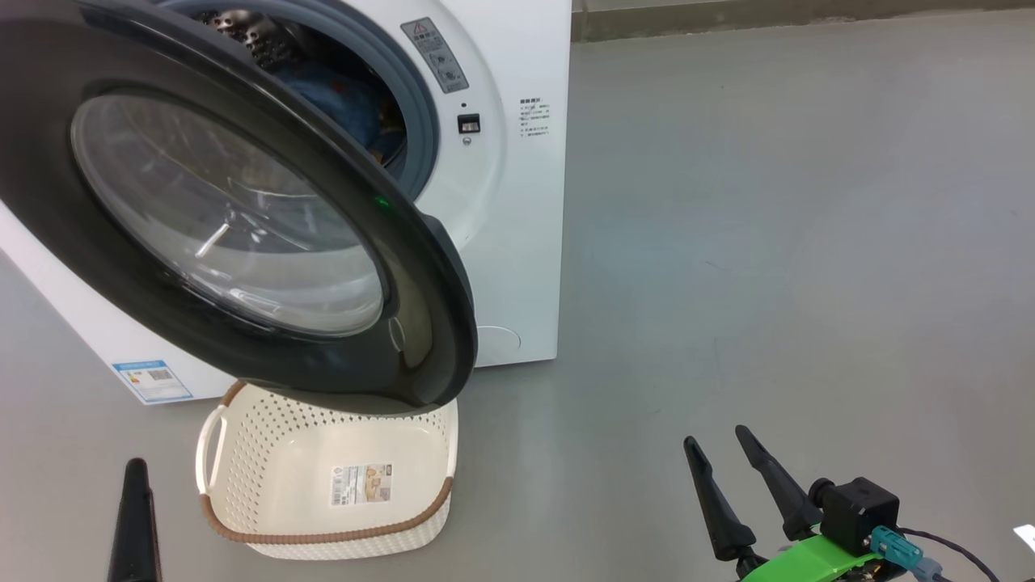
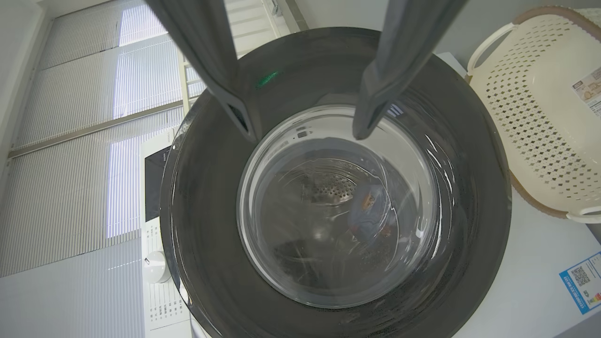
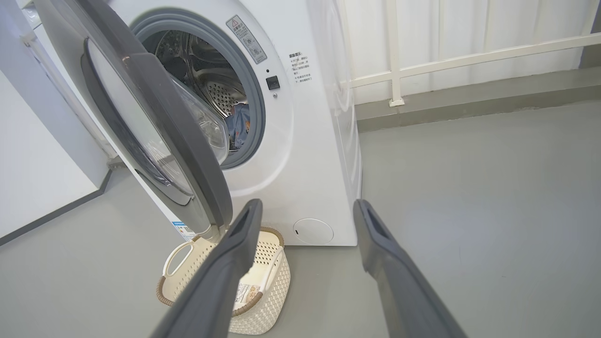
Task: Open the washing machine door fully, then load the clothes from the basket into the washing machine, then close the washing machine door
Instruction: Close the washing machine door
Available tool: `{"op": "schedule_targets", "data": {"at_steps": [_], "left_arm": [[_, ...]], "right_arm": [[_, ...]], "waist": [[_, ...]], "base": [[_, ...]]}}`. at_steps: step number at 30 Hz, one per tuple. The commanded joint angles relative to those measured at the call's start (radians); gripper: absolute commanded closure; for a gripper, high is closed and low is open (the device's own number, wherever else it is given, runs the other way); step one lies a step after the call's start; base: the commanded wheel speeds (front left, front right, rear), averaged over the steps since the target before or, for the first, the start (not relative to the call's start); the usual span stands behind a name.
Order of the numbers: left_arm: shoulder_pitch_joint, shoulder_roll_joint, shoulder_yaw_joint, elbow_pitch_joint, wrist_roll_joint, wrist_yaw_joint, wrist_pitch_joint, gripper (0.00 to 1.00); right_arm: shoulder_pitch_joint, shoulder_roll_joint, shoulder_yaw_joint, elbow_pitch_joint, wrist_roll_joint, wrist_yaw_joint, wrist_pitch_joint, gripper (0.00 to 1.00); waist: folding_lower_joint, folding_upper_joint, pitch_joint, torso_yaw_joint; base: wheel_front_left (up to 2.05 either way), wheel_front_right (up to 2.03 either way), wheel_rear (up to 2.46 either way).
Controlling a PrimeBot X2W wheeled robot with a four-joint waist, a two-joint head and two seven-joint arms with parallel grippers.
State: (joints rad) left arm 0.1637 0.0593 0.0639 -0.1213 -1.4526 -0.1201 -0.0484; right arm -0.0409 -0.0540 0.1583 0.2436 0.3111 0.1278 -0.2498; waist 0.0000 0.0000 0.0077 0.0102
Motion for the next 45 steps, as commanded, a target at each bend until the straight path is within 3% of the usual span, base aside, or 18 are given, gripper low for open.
{"op": "schedule_targets", "data": {"at_steps": [1, 6, 10, 15, 19, 28, 35, 45], "left_arm": [[-0.008, 0.028, 0.02, -0.033, 0.033, -0.011, -0.022, 0.0], [0.003, 0.109, -0.079, 0.006, 0.205, -0.011, -0.175, 0.0], [0.002, 0.156, -0.109, 0.082, 0.413, -0.011, -0.212, 0.0], [-0.015, 0.103, -0.018, 0.082, 0.705, -0.011, -0.213, 0.0], [-0.017, 0.089, 0.001, 0.068, 0.921, -0.011, -0.213, 0.0], [0.003, 0.038, 0.061, 0.089, 1.24, -0.005, -0.213, 0.0], [0.024, 0.008, 0.084, 0.121, 1.344, 0.029, -0.213, 0.0], [0.022, -0.006, 0.099, 0.14, 1.326, 0.024, -0.213, 0.0]], "right_arm": [[-0.013, 0.004, 0.031, -0.02, 0.006, 0.003, -0.012, 0.0], [-0.014, 0.004, 0.035, -0.012, 0.005, 0.003, -0.012, 0.0], [-0.013, 0.004, 0.035, -0.008, 0.004, 0.003, -0.012, 0.0], [-0.013, 0.004, 0.035, -0.011, 0.002, 0.003, -0.012, 0.0], [-0.011, 0.004, 0.035, -0.012, 0.002, 0.003, -0.012, 0.0], [-0.015, 0.004, 0.036, -0.016, 0.002, 0.003, -0.012, 0.0], [-0.019, 0.004, 0.037, -0.018, -0.004, 0.003, -0.012, 0.0], [-0.02, 0.004, 0.031, -0.025, -0.014, 0.003, -0.012, 0.0]], "waist": [[0.0, 0.0, -0.001, -0.001], [0.0, 0.0, -0.003, -0.003], [0.0, 0.0, -0.007, -0.004], [0.0, 0.0, -0.008, -0.004], [0.0, 0.0, -0.007, -0.003], [0.0, 0.0, 0.0, -0.01], [0.0, 0.0, 0.002, -0.016], [0.0, 0.0, 0.011, -0.012]], "base": [[0.0, 0.0, 0.0], [0.0, 0.0, 0.0], [0.0, 0.0, 0.0], [0.0, 0.0, 0.0], [0.0, 0.0, 0.0], [0.0, 0.0, 0.0], [0.0, 0.0, 0.0], [0.0, 0.0, 0.0]]}}
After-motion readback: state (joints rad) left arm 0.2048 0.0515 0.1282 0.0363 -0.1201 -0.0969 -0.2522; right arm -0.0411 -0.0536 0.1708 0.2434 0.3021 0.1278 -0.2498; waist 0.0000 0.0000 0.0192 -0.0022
